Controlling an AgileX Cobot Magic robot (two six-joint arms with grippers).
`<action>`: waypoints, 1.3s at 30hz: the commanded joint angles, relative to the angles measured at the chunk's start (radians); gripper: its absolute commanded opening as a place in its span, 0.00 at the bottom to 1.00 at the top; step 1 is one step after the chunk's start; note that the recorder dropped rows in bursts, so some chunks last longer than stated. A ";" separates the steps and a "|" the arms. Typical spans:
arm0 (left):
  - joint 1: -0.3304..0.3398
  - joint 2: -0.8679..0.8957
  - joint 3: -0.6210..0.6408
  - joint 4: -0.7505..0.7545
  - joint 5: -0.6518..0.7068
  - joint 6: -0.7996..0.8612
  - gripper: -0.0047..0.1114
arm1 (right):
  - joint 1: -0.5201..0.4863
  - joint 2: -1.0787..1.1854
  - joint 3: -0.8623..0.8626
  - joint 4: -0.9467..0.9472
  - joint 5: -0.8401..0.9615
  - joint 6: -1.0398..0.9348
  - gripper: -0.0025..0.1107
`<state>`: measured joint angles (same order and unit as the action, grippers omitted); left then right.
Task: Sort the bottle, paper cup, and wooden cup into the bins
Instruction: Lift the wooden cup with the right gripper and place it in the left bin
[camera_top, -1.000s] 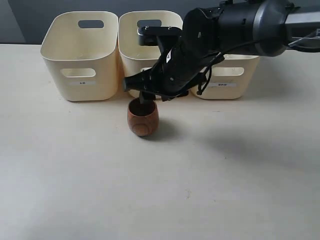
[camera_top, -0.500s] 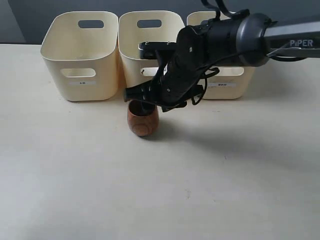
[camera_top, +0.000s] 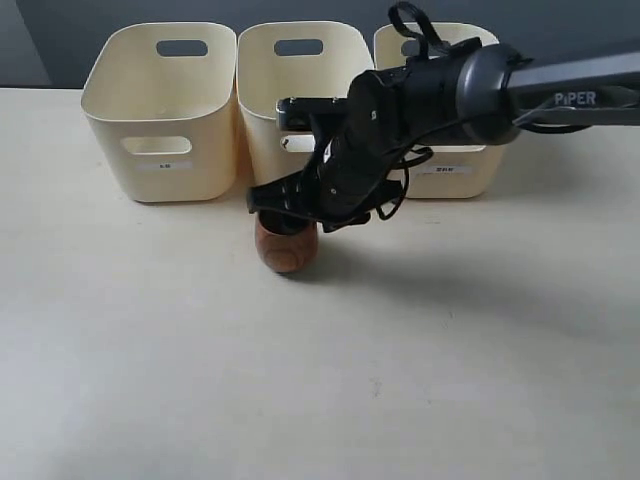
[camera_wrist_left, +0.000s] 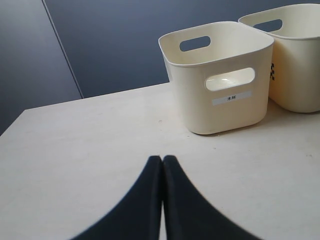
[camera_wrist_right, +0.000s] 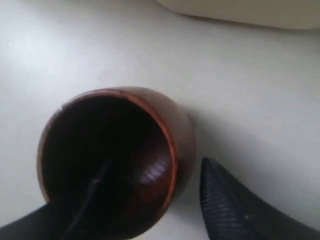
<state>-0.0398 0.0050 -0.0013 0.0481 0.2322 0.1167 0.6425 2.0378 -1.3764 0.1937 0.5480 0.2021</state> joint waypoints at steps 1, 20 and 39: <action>-0.003 -0.005 0.001 -0.005 -0.001 -0.002 0.04 | -0.004 0.019 -0.005 -0.003 -0.004 0.000 0.46; -0.003 -0.005 0.001 -0.005 -0.001 -0.002 0.04 | -0.004 -0.097 -0.005 0.068 -0.012 -0.060 0.02; -0.003 -0.005 0.001 -0.005 -0.001 -0.002 0.04 | 0.104 -0.193 -0.140 0.125 -0.380 -0.151 0.02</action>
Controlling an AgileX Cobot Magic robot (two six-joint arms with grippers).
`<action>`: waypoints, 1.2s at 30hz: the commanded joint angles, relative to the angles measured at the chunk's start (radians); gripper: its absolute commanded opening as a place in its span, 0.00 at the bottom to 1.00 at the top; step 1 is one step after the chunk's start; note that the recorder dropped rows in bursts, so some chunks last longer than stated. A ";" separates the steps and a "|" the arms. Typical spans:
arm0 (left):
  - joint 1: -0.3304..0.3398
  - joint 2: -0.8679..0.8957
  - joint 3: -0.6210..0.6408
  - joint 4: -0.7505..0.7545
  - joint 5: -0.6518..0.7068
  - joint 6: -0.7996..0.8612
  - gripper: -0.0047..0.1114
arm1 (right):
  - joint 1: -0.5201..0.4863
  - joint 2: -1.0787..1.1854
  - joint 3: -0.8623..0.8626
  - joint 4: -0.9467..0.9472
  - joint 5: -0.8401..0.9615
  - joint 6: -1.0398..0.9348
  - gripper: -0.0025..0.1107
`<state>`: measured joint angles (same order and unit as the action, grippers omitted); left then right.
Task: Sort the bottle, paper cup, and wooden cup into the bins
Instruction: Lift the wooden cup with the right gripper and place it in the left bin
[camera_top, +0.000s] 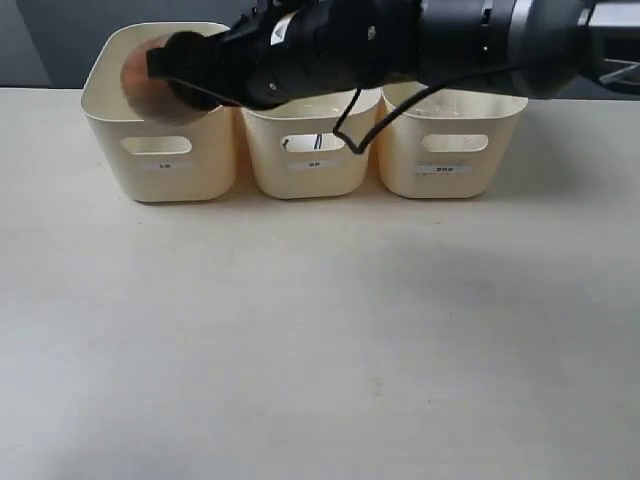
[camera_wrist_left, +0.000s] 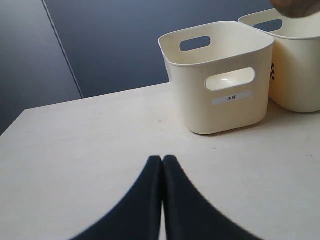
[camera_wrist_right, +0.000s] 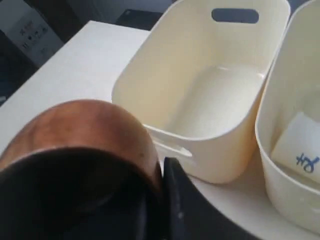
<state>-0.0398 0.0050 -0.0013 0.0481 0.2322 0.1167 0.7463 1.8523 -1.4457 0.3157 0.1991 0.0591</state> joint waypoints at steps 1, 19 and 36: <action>-0.003 -0.005 0.001 -0.005 -0.001 -0.002 0.04 | 0.000 -0.006 -0.087 0.003 -0.031 -0.008 0.02; -0.003 -0.005 0.001 -0.005 -0.001 -0.002 0.04 | -0.002 0.412 -0.549 0.003 -0.040 -0.006 0.02; -0.003 -0.005 0.001 -0.005 -0.001 -0.002 0.04 | -0.012 0.528 -0.637 -0.115 -0.179 -0.006 0.51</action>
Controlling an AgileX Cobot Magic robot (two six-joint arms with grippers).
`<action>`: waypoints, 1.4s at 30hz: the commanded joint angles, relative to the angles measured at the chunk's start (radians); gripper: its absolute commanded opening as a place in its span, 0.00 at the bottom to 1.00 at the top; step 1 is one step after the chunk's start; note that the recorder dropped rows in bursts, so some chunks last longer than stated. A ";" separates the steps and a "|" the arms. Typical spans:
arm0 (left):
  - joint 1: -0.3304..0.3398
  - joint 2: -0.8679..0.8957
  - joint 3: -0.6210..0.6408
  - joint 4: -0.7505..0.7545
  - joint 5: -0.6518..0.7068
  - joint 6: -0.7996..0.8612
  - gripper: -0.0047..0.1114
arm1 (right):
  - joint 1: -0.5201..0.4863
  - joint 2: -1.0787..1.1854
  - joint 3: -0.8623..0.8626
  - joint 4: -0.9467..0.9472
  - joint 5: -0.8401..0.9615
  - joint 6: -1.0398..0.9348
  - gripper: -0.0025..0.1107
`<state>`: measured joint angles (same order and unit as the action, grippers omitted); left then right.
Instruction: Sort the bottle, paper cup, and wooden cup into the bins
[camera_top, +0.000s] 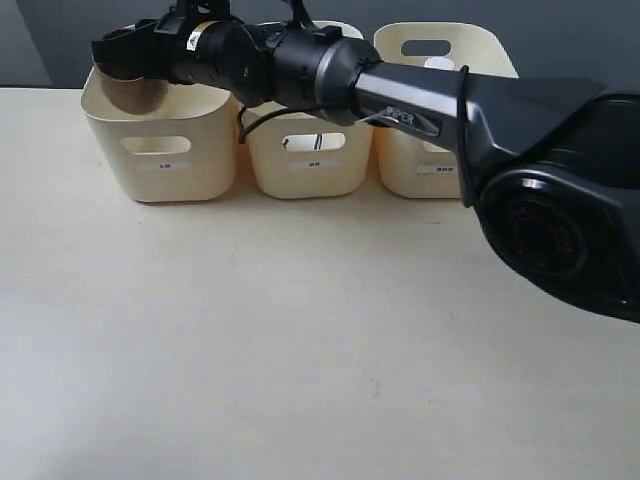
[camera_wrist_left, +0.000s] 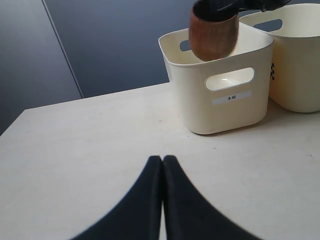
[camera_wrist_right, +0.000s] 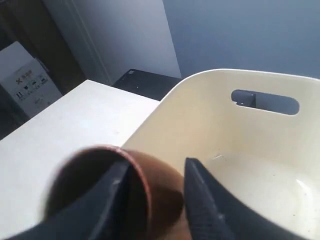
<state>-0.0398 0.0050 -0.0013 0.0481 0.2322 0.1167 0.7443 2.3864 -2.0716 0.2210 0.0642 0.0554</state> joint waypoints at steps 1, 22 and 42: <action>-0.003 -0.005 0.001 -0.005 -0.001 -0.002 0.04 | -0.010 -0.006 -0.011 -0.020 -0.044 -0.003 0.53; -0.003 -0.005 0.001 -0.005 -0.001 -0.002 0.04 | -0.009 -0.186 -0.018 -0.157 0.526 -0.003 0.25; -0.003 -0.005 0.001 -0.005 -0.001 -0.002 0.04 | -0.007 -0.541 0.062 -0.251 0.966 -0.003 0.02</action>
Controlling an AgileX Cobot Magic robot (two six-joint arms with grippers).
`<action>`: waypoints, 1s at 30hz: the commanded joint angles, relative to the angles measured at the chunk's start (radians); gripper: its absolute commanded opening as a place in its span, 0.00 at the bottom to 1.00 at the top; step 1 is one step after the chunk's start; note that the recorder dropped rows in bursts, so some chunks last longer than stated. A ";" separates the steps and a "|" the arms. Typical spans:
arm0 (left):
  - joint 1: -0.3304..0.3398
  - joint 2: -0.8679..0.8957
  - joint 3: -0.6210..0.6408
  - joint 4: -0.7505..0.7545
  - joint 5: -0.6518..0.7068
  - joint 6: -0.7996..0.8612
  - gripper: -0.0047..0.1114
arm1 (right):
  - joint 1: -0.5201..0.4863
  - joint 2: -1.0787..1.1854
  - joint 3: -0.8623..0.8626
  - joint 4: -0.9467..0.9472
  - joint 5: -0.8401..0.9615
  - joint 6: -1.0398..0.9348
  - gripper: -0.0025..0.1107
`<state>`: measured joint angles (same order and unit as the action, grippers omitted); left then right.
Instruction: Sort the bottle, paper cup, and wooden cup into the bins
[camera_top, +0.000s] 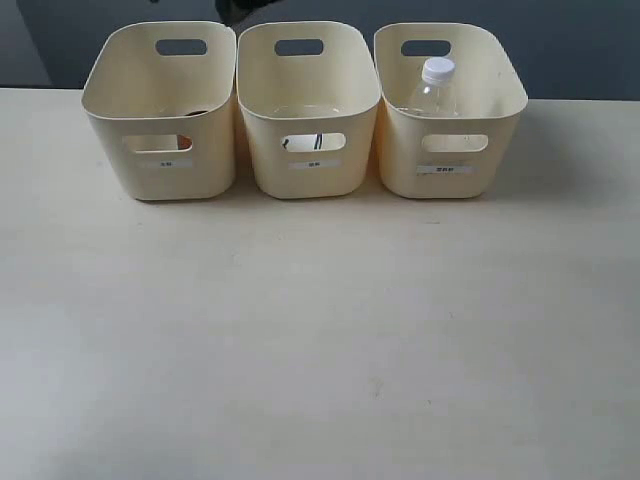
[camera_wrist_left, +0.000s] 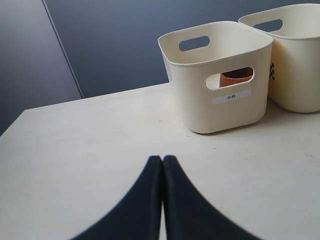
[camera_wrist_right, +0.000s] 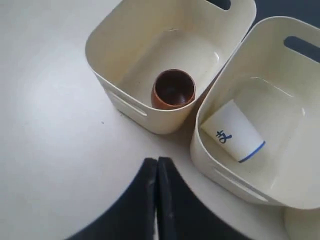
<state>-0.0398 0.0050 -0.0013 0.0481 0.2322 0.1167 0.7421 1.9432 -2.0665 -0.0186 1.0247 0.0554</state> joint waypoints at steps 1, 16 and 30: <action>-0.003 -0.005 0.001 -0.005 -0.001 -0.002 0.04 | -0.004 -0.122 0.083 -0.016 0.001 -0.003 0.02; -0.003 -0.005 0.001 -0.005 -0.001 -0.002 0.04 | -0.004 -0.554 0.554 -0.189 -0.095 0.133 0.02; -0.003 -0.005 0.001 -0.005 -0.001 -0.002 0.04 | -0.004 -0.922 0.919 -0.191 -0.171 0.166 0.02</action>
<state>-0.0398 0.0050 -0.0013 0.0481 0.2322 0.1167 0.7421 1.0908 -1.2185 -0.1991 0.8864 0.2201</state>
